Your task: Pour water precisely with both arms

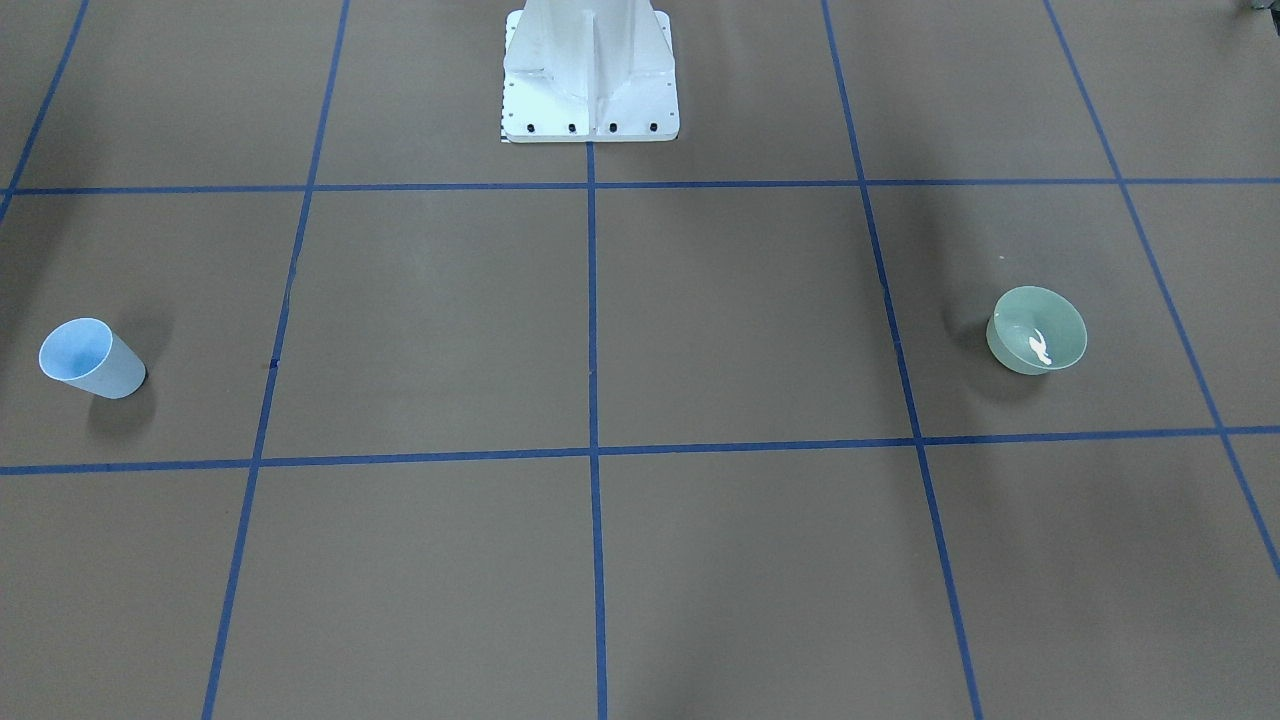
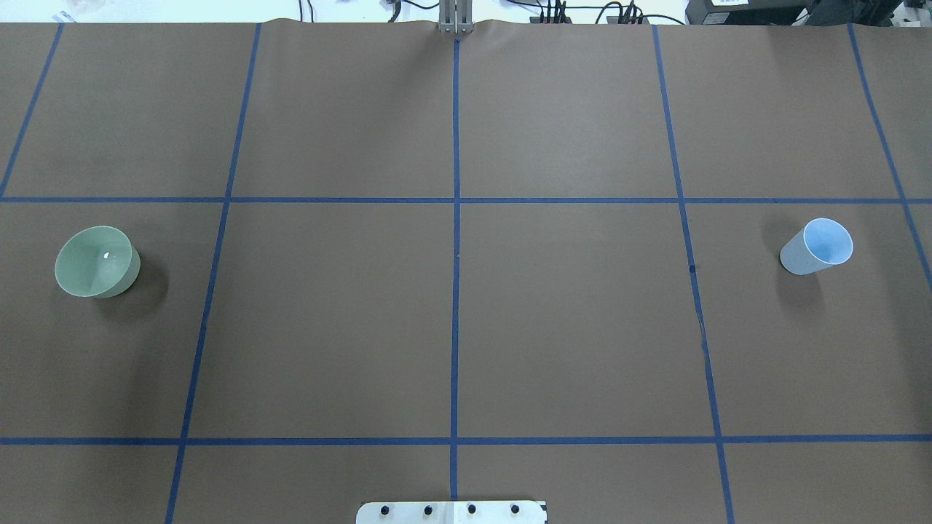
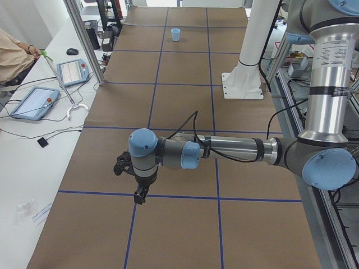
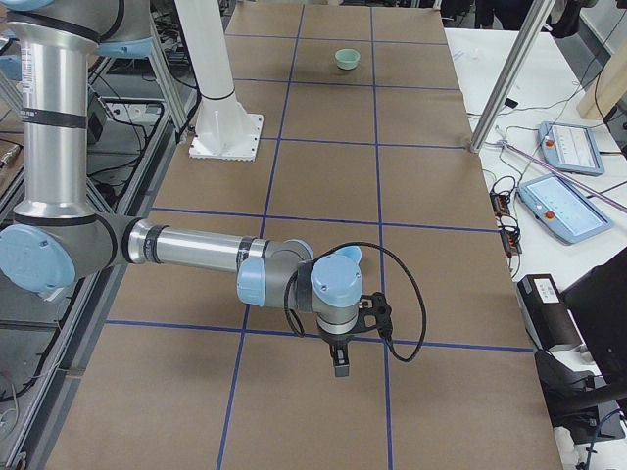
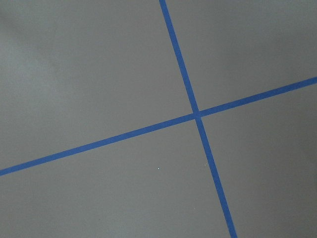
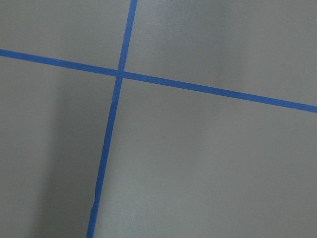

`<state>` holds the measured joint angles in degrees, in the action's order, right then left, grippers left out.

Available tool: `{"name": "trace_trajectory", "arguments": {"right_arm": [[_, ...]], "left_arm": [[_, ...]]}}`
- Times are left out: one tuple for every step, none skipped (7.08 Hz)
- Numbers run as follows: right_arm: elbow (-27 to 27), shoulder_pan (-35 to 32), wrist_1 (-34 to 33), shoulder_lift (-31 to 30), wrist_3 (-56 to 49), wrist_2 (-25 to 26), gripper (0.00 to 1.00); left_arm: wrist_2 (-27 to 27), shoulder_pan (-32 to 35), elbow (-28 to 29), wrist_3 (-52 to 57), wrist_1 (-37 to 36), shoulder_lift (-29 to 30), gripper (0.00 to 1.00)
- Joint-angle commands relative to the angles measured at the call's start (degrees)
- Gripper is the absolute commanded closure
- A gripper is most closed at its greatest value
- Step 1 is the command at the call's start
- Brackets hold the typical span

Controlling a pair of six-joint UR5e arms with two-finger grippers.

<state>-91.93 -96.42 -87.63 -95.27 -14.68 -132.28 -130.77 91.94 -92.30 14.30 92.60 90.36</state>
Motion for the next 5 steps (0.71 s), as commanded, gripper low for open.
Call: {"name": "trace_trajectory", "arguments": {"right_arm": [[0.0, 0.0, 0.0, 0.0, 0.0, 0.0, 0.0], [0.0, 0.0, 0.0, 0.0, 0.0, 0.0, 0.0], [0.0, 0.0, 0.0, 0.0, 0.0, 0.0, 0.0], [0.0, 0.0, 0.0, 0.0, 0.0, 0.0, 0.0], [0.0, 0.0, 0.0, 0.0, 0.0, 0.0, 0.0]], "left_arm": [[0.07, -0.09, -0.34, 0.2, 0.04, -0.45, 0.0], [0.07, -0.09, -0.34, 0.03, 0.04, -0.54, 0.0], [0.07, -0.09, -0.77, 0.03, 0.04, -0.62, 0.0], [0.07, -0.09, -0.86, 0.03, 0.04, -0.63, 0.0], [0.07, -0.09, -0.78, 0.03, 0.04, -0.63, 0.0]]}}
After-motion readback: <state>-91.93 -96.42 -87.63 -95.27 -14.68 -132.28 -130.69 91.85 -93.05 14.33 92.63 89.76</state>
